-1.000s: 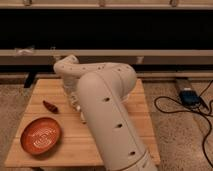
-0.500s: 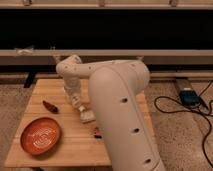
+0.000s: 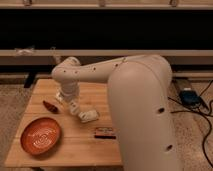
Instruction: Place the bottle in the ceramic bowl
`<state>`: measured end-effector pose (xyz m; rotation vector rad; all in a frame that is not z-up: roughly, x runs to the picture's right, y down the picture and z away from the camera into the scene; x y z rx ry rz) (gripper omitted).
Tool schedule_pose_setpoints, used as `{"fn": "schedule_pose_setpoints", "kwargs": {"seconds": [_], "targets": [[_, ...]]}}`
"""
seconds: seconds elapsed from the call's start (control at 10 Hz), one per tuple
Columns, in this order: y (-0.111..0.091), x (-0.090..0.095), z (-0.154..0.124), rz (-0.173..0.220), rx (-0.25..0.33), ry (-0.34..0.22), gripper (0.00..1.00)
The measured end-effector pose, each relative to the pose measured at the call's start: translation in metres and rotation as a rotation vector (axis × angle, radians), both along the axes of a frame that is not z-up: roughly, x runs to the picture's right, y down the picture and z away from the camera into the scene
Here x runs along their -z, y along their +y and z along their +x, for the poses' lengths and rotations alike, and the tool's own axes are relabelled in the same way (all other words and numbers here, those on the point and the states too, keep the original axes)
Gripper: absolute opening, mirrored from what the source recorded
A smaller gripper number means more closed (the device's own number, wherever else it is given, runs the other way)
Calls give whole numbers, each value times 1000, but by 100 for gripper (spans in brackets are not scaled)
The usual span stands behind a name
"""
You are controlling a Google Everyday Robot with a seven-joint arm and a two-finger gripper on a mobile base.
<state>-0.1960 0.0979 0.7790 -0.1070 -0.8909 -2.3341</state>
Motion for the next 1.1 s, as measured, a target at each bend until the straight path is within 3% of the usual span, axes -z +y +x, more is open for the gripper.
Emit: {"fn": "schedule_pose_setpoints", "kwargs": {"seconds": [0.3,0.6,0.8,1.0,1.1], "targets": [[42,46,-16,5,116,-92,0],[71,78,-34,21,219,-176,0],[82,91,-52,42,292,-243,0],[82,95,-67,57,325,-281,1],[82,96,-75,58,338,-294,7]]}}
